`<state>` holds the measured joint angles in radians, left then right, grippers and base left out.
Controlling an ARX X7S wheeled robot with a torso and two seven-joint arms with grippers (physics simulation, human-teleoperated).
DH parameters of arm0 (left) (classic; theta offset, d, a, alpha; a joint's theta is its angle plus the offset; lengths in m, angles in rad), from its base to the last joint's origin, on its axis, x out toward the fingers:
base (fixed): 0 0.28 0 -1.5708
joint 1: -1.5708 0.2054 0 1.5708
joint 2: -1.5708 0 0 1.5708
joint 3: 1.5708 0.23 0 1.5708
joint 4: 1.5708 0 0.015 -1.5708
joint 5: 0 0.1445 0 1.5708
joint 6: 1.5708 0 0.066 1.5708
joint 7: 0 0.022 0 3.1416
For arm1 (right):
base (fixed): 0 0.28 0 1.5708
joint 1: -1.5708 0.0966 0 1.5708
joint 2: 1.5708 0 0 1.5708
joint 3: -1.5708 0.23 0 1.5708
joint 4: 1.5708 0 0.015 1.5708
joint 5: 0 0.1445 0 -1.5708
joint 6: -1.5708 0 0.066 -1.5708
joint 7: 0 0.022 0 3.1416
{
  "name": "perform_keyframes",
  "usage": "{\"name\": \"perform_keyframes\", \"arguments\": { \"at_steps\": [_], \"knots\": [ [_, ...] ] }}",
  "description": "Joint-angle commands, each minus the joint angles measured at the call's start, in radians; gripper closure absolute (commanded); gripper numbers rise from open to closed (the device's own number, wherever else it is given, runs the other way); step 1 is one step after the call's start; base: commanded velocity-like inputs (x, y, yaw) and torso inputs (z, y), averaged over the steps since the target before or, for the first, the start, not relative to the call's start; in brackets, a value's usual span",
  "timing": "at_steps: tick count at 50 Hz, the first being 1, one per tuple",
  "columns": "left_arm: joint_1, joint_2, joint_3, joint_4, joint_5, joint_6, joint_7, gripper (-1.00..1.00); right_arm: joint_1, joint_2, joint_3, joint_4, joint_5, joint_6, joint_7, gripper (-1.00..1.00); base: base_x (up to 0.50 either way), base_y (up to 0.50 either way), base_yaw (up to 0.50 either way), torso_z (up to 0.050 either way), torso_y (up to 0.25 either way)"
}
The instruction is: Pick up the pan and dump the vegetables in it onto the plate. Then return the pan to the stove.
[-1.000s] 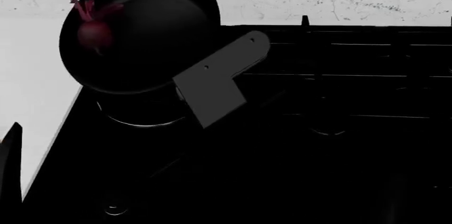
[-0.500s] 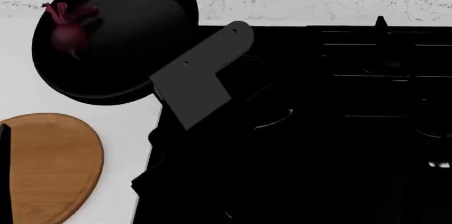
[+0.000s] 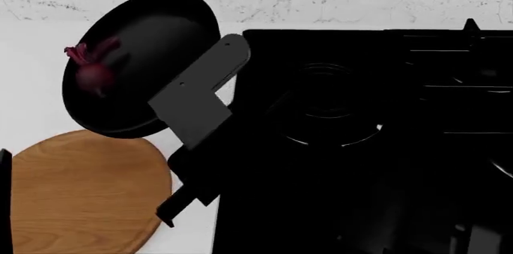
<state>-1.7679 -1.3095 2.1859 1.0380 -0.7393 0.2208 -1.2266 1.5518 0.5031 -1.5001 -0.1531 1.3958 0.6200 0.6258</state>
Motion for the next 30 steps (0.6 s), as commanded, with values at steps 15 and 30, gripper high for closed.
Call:
{"name": "perform_keyframes", "arguments": {
  "at_steps": [15,30],
  "knots": [
    [0.005,0.002,0.081,-0.028,0.043,0.066,0.008,-1.00,0.184,-0.162,-0.062,-0.039,-0.504,0.250,0.182,1.00,0.00,0.00,0.00,0.001,0.006],
    [0.041,0.009,0.101,-0.047,0.065,0.102,0.013,-1.00,0.220,-0.186,-0.075,-0.081,-0.509,0.436,0.353,1.00,0.00,0.00,0.00,0.001,0.006]
  ]
}}
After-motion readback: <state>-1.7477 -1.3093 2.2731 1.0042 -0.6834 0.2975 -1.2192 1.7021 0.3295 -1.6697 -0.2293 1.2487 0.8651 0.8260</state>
